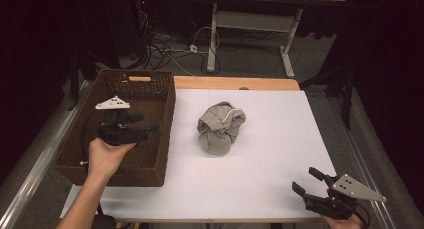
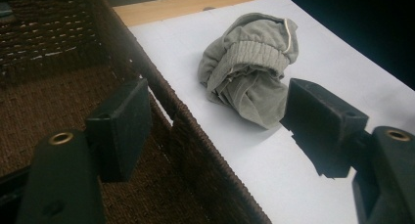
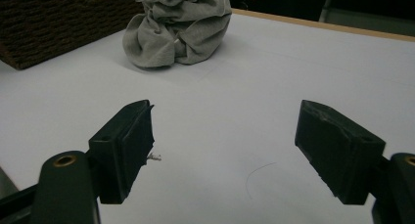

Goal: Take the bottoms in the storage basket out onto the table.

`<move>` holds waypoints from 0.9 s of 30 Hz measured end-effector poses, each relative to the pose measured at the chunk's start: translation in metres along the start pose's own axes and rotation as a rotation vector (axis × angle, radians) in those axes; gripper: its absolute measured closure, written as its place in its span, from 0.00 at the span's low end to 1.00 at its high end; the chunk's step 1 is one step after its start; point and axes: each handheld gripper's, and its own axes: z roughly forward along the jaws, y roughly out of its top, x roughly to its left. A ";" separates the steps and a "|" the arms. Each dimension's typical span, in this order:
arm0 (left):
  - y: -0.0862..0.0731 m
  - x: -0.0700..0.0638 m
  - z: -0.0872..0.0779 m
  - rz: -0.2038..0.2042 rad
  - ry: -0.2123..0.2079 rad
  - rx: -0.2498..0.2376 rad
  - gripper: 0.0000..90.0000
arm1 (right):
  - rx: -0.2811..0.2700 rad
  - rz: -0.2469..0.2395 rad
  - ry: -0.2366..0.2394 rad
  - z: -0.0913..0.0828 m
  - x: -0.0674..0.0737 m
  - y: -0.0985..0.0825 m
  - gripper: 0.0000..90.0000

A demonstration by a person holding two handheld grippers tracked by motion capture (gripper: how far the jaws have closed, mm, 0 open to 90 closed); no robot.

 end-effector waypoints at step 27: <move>-0.029 0.009 -0.015 -0.018 0.041 -0.035 0.28 | -0.009 0.045 -0.023 -0.001 -0.003 -0.001 0.25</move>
